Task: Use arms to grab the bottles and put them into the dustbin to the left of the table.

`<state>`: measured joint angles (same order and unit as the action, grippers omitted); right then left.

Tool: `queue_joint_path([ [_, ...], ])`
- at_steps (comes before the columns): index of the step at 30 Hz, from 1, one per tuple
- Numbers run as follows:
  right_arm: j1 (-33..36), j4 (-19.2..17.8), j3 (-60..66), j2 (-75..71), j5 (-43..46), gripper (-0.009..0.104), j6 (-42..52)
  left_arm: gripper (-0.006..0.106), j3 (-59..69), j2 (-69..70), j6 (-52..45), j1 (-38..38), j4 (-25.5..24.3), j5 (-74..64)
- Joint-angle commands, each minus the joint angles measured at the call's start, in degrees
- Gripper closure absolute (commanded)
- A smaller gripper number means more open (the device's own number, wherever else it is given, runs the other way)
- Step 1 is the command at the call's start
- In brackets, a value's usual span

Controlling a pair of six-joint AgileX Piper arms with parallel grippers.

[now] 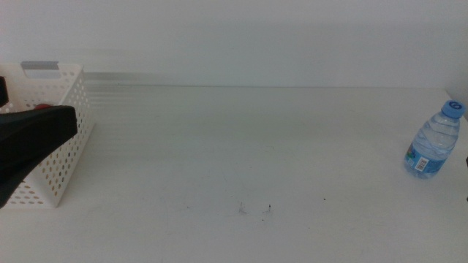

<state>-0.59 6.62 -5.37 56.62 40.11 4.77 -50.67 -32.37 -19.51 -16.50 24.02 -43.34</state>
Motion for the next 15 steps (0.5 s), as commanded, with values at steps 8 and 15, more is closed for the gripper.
queue_joint_path([
  [8,-0.3,3.1,-1.0,19.2,18.7,0.016,3.6,0.007,0.2,0.2,-0.1,-0.1,0.0,0.7],
  [15,-0.3,1.6,-8.0,27.2,18.1,0.011,5.4,0.007,0.2,0.2,-0.1,-0.1,0.0,0.7],
])
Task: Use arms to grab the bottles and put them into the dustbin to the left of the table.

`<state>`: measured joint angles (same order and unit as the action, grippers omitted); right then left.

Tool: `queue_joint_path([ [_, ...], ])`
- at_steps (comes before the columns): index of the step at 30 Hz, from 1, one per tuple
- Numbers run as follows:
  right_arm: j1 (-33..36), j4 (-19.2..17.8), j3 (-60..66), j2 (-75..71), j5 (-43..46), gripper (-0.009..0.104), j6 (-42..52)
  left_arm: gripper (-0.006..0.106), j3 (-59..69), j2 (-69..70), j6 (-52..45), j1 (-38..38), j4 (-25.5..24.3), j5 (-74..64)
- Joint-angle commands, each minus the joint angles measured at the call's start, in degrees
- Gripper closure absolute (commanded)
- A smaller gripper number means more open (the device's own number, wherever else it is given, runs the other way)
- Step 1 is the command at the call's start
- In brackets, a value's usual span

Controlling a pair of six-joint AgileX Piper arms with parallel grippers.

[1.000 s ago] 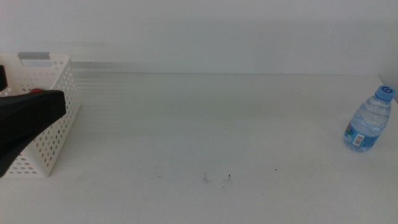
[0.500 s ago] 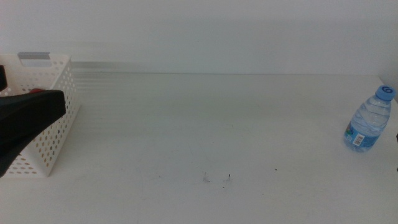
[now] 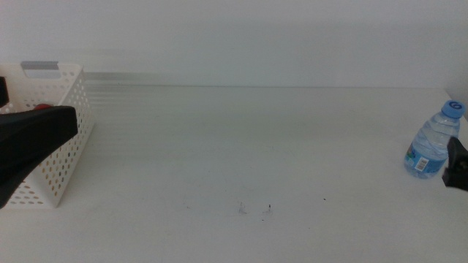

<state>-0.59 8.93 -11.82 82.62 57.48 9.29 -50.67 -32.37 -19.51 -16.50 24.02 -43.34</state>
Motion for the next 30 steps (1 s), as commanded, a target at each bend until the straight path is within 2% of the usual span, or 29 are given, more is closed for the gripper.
queue_joint_path([
  [1,-0.3,-0.7,-2.5,1.9,0.8,0.009,0.9,0.007,0.2,0.2,-0.1,-0.1,0.0,0.7],
  [5,-0.3,-0.8,-5.0,5.3,0.3,0.002,-0.3,0.007,0.2,0.2,0.0,-0.1,0.0,0.7],
  [30,-0.3,-0.6,-18.3,22.5,-2.5,0.002,2.0,0.007,0.2,0.2,-0.1,-0.1,0.0,0.7],
])
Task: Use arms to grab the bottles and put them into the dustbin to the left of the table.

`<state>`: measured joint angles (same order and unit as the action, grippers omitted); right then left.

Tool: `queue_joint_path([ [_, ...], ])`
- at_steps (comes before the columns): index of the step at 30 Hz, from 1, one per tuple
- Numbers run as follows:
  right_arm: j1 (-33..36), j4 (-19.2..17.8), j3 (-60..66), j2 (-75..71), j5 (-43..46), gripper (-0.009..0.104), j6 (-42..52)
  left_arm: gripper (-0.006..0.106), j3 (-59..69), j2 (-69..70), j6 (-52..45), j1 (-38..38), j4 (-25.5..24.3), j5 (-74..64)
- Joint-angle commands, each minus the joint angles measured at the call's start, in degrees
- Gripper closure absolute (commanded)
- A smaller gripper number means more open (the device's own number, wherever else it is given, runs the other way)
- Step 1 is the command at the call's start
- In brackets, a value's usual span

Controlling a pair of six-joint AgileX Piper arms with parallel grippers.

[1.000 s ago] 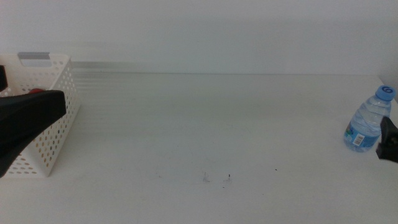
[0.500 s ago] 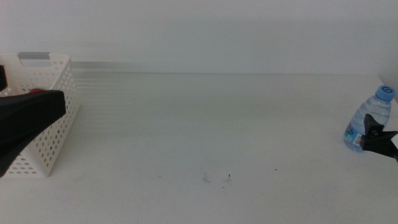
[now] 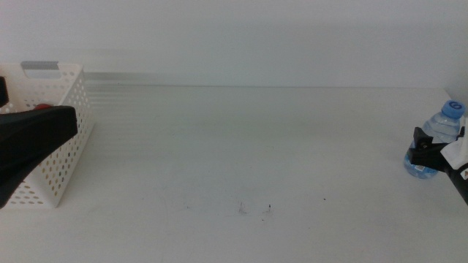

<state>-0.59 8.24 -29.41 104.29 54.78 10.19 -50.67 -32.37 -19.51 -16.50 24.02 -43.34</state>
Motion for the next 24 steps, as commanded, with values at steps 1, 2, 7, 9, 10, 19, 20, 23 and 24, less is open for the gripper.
queue_joint_path([
  [1,-0.3,0.7,-1.2,1.4,0.2,0.002,1.5,0.007,0.2,0.2,-0.1,-0.1,0.0,0.7],
  [2,-0.3,1.5,-1.6,1.9,0.2,0.002,1.7,0.007,0.2,0.2,-0.1,-0.1,0.0,0.7],
  [7,-0.3,3.3,-2.6,3.5,0.5,0.002,3.2,0.007,0.2,0.2,-0.1,-0.1,0.0,0.7],
  [9,-0.3,3.5,-3.0,3.6,0.1,0.002,3.1,0.007,0.2,0.2,-0.1,-0.1,0.0,0.7],
  [10,-0.3,3.5,-3.2,3.7,0.1,0.002,3.1,0.007,0.2,0.2,0.0,-0.1,0.0,0.7],
  [19,-0.3,4.1,-4.3,3.7,0.1,0.010,3.1,0.007,0.2,0.2,0.0,-0.1,0.0,0.7],
  [20,-0.3,4.1,-4.3,3.7,-0.6,0.025,3.1,0.007,0.2,0.2,0.0,-0.1,0.0,0.7],
  [23,-0.3,4.1,-4.3,3.7,-2.2,0.046,3.1,0.007,0.2,0.2,0.0,-0.1,0.0,0.7],
  [24,-0.3,4.1,-4.3,3.7,-2.7,0.056,3.1,0.007,0.2,0.2,0.0,-0.1,0.0,0.7],
])
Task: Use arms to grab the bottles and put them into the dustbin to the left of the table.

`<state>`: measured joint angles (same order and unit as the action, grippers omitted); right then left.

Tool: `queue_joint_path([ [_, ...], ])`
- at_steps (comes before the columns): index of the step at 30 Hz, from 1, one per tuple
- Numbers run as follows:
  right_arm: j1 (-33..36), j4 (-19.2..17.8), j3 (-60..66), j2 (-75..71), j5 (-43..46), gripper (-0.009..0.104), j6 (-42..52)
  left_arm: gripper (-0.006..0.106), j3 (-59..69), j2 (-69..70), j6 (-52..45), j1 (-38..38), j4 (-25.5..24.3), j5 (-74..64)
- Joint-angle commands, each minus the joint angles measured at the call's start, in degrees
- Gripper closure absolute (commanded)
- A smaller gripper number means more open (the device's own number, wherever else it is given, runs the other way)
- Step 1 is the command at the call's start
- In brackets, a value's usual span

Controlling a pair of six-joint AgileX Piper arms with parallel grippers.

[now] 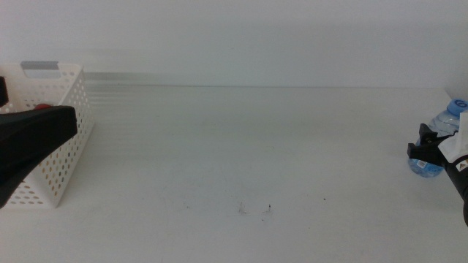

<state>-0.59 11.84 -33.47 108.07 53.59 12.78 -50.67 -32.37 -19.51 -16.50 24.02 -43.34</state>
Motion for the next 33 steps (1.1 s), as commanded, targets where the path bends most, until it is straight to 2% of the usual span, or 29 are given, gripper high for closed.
queue_joint_path([
  [1,-0.3,0.5,-0.2,0.0,-1.5,0.062,0.5,0.007,0.2,0.2,0.0,-0.1,0.0,0.7],
  [3,-0.3,0.5,-0.2,0.0,-1.7,0.078,0.5,0.007,0.2,0.2,0.0,-0.1,0.0,0.7],
  [4,0.1,-1.4,-0.3,-0.4,-1.3,0.097,0.5,0.007,0.2,0.2,0.0,-0.1,0.0,0.7],
  [8,2.6,-6.7,-1.6,-3.9,-3.6,0.097,-3.2,0.007,0.2,0.2,-0.1,-0.1,0.0,0.7],
  [10,4.7,-9.3,-4.4,-6.0,-9.7,0.097,-4.6,0.007,0.2,0.2,-0.1,-0.1,0.0,0.7],
  [13,9.1,-10.3,-10.8,-8.0,-20.0,0.097,-5.3,0.007,0.2,0.2,-0.1,-0.1,0.0,0.7],
  [16,13.7,-10.3,-17.2,-8.3,-24.5,0.097,-5.3,0.007,0.2,0.2,-0.1,-0.1,0.0,0.7],
  [20,20.0,-10.9,-25.0,-6.6,-27.1,0.097,-5.3,0.007,0.2,0.2,0.0,-0.1,0.0,0.7],
  [26,28.7,-18.1,-36.7,0.9,-27.1,0.097,-7.3,0.007,0.2,0.2,0.0,-0.1,0.0,0.7],
  [33,34.1,-23.6,-49.0,12.5,-27.1,0.097,-11.9,0.007,0.2,0.2,0.0,-0.1,0.0,0.7],
])
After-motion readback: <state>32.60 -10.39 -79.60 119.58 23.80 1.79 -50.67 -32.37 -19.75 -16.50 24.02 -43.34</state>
